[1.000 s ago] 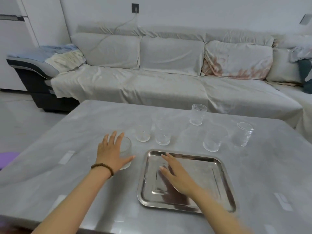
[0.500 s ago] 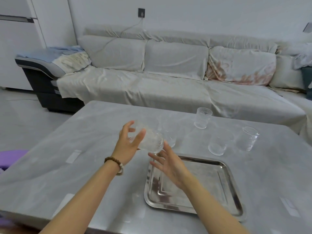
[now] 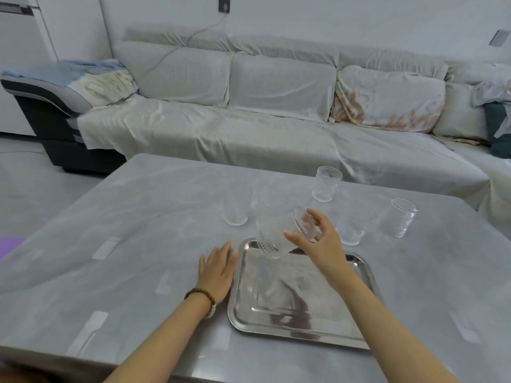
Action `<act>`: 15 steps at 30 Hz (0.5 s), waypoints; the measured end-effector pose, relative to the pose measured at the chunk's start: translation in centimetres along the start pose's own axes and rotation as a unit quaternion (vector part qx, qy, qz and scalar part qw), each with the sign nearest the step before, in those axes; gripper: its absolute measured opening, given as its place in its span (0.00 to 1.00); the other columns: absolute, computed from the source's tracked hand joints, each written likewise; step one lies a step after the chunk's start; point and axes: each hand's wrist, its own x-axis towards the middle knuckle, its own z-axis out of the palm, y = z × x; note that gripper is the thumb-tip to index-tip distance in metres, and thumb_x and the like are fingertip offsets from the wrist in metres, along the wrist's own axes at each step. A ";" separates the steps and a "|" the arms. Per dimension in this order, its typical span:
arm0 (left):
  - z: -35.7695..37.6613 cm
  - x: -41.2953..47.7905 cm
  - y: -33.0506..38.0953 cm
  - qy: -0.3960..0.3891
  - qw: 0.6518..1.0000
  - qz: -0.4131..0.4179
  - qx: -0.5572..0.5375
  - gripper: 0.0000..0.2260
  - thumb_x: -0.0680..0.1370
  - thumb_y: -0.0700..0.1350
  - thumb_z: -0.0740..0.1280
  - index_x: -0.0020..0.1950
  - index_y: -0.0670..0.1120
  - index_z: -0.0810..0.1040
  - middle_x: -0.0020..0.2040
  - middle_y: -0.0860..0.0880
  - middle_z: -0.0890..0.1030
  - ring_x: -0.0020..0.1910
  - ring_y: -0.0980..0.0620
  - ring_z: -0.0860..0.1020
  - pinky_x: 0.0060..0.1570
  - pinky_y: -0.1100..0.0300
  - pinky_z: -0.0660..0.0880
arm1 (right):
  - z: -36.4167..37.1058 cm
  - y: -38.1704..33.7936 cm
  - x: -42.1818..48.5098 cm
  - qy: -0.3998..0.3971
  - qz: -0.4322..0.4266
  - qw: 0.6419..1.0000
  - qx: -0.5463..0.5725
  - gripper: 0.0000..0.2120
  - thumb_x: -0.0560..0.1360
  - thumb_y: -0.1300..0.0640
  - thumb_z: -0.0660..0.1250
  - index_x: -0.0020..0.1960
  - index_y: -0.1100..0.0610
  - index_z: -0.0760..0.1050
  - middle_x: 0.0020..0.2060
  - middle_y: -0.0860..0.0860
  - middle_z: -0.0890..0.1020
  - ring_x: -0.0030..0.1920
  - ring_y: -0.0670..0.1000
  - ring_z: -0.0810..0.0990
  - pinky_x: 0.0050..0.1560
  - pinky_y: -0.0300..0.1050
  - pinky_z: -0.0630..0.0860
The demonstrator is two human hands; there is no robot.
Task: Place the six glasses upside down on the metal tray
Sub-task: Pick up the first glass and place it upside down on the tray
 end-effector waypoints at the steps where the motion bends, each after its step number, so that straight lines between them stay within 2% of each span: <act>1: 0.5 0.1 -0.6 0.001 0.999 0.009 0.038 0.24 0.81 0.57 0.44 0.76 0.52 0.53 0.77 0.52 0.59 0.76 0.54 0.48 0.73 0.53 0.36 | 0.0 0.3 0.2 -0.012 -0.013 1.000 -0.026 0.37 0.61 0.48 0.80 0.66 0.47 0.69 0.58 0.41 0.75 0.57 0.43 0.78 0.53 0.43 0.80; 6: 1.4 0.5 -1.3 0.022 0.993 0.065 0.100 0.23 0.81 0.55 0.44 0.76 0.53 0.53 0.76 0.53 0.61 0.76 0.54 0.50 0.73 0.54 0.37 | 1.3 2.0 0.2 -0.072 -0.051 0.988 -0.130 0.38 0.62 0.52 0.80 0.69 0.51 0.68 0.62 0.48 0.77 0.61 0.48 0.77 0.60 0.45 0.76; 10: 1.4 0.6 -1.5 0.021 0.991 0.074 0.107 0.22 0.81 0.55 0.45 0.76 0.53 0.54 0.75 0.53 0.62 0.76 0.55 0.52 0.73 0.55 0.39 | 2.2 2.5 0.2 -0.101 -0.064 0.977 -0.178 0.39 0.63 0.50 0.79 0.70 0.49 0.66 0.64 0.47 0.76 0.62 0.46 0.75 0.65 0.46 0.73; 15: 1.4 0.6 -1.4 0.014 0.989 0.079 0.126 0.21 0.82 0.52 0.45 0.75 0.55 0.55 0.75 0.54 0.64 0.76 0.56 0.52 0.73 0.54 0.40 | 3.1 2.4 0.5 -0.113 -0.067 0.975 -0.182 0.41 0.63 0.48 0.79 0.71 0.49 0.65 0.65 0.46 0.74 0.64 0.46 0.74 0.67 0.49 0.71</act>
